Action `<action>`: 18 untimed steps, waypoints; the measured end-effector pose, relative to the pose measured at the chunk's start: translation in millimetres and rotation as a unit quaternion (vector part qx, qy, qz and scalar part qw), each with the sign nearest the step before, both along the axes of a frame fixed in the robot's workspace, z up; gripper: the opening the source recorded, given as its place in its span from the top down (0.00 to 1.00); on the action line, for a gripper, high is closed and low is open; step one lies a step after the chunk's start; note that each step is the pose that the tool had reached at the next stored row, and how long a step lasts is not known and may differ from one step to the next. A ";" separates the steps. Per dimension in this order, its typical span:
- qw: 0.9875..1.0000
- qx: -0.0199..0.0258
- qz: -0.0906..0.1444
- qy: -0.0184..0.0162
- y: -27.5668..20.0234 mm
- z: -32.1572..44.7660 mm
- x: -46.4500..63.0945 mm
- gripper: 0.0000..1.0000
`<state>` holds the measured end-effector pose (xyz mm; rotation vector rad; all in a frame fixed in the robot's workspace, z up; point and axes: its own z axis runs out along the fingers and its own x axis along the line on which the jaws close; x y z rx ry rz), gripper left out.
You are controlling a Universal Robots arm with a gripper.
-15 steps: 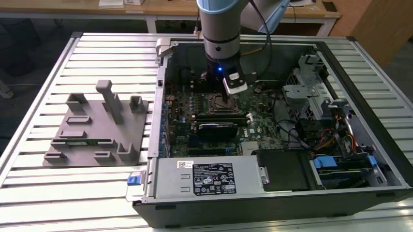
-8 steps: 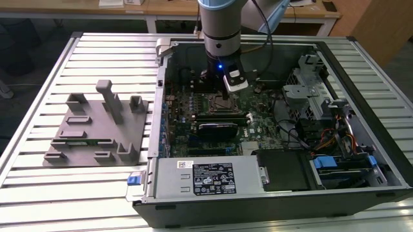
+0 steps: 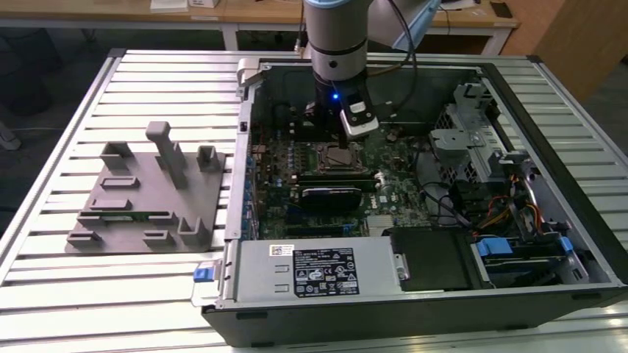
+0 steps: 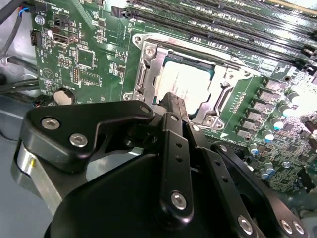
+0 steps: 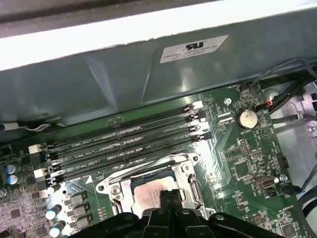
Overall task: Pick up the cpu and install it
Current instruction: 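Install the first cpu locking lever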
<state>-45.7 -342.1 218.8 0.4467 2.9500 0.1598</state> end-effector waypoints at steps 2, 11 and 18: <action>1.000 0.000 0.000 0.000 0.0 0.1 0.1 0.89; 0.999 -0.013 0.000 0.031 -0.1 -1.1 8.3 0.89; 0.998 -0.015 0.000 0.055 -0.2 -1.3 10.8 0.89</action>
